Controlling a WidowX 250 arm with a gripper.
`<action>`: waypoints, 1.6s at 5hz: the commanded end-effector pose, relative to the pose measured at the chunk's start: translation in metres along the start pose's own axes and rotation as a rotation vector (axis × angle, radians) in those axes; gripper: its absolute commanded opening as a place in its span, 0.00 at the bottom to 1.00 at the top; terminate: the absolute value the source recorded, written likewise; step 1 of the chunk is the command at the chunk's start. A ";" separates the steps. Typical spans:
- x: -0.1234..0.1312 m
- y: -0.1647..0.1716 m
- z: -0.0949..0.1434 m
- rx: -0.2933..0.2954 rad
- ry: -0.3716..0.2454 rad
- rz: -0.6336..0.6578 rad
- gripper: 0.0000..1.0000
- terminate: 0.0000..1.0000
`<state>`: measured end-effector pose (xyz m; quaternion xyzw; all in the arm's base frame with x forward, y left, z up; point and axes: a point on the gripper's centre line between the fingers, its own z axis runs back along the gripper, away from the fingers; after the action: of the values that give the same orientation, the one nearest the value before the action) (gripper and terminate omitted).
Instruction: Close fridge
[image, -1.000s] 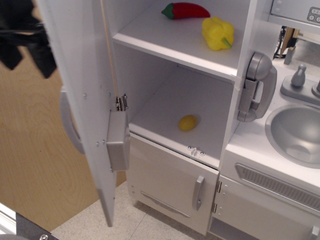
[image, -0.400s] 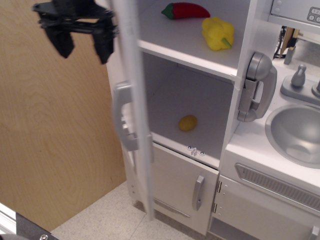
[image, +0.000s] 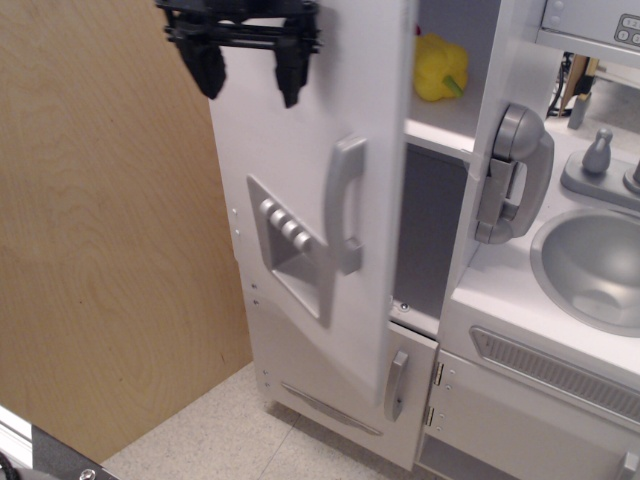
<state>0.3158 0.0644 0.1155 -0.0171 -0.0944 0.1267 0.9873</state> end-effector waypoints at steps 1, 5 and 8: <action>0.031 -0.011 0.006 -0.001 -0.060 0.032 1.00 0.00; 0.064 -0.020 0.016 -0.031 -0.075 0.113 1.00 0.00; 0.059 -0.022 0.022 -0.063 -0.070 0.126 1.00 0.00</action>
<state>0.3732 0.0512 0.1224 -0.0509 -0.0945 0.1868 0.9765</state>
